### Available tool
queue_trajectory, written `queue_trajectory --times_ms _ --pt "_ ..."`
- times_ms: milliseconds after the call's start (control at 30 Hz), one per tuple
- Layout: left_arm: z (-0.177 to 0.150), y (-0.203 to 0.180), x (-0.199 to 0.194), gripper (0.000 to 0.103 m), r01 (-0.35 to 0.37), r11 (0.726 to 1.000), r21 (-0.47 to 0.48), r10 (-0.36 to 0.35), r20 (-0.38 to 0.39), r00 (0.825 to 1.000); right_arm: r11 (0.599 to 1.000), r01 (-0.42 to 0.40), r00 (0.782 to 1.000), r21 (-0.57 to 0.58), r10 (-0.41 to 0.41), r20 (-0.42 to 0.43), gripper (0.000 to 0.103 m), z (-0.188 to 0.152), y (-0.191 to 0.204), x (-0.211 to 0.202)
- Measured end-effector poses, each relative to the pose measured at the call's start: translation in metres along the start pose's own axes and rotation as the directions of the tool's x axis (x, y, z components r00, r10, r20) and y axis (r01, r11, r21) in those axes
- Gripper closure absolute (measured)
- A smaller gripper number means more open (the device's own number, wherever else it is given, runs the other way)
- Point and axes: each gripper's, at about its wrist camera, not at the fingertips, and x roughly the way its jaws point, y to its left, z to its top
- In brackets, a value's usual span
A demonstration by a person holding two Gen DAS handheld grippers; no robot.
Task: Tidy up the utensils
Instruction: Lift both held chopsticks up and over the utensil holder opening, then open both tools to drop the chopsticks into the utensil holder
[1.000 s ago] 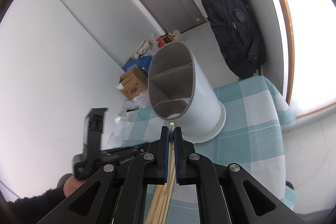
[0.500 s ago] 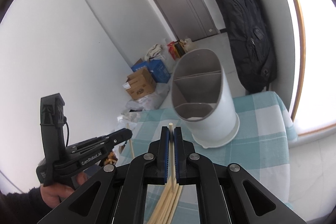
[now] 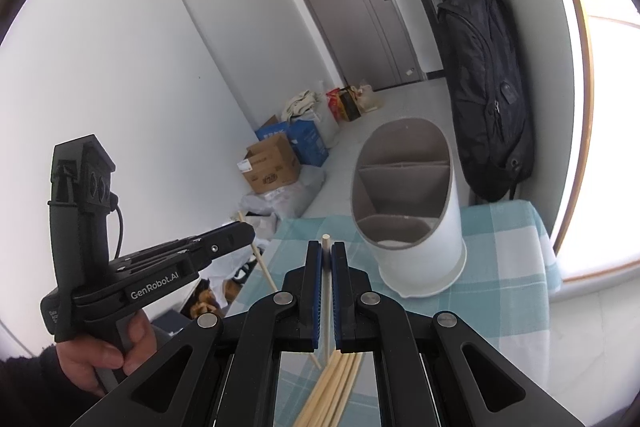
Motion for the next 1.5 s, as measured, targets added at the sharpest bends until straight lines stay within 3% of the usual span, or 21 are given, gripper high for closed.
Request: queue_trajectory --times_ms 233,467,833,1167,1500 --pt "0.034 -0.019 -0.018 0.102 0.030 0.998 0.052 -0.032 0.038 0.999 1.000 0.000 1.000 0.012 -0.001 0.022 0.099 0.033 0.000 -0.016" --pt "0.080 -0.030 -0.035 0.102 0.053 0.997 0.054 -0.058 0.098 0.993 1.000 0.011 0.998 0.018 -0.012 0.066 0.099 0.088 -0.002 -0.039" --pt "0.136 -0.039 -0.017 0.102 0.065 0.995 0.077 -0.076 0.144 0.987 0.998 0.057 0.992 -0.012 -0.055 0.110 0.099 0.160 -0.012 -0.035" --pt "0.138 -0.030 0.028 0.102 0.084 0.994 0.066 -0.095 0.178 0.979 0.990 0.137 0.982 -0.039 -0.131 0.134 0.099 0.185 -0.034 0.001" --pt "0.115 -0.017 0.055 0.102 0.111 0.992 0.056 -0.115 0.095 0.989 0.985 0.158 0.986 -0.077 -0.153 0.060 0.099 0.172 -0.052 0.048"
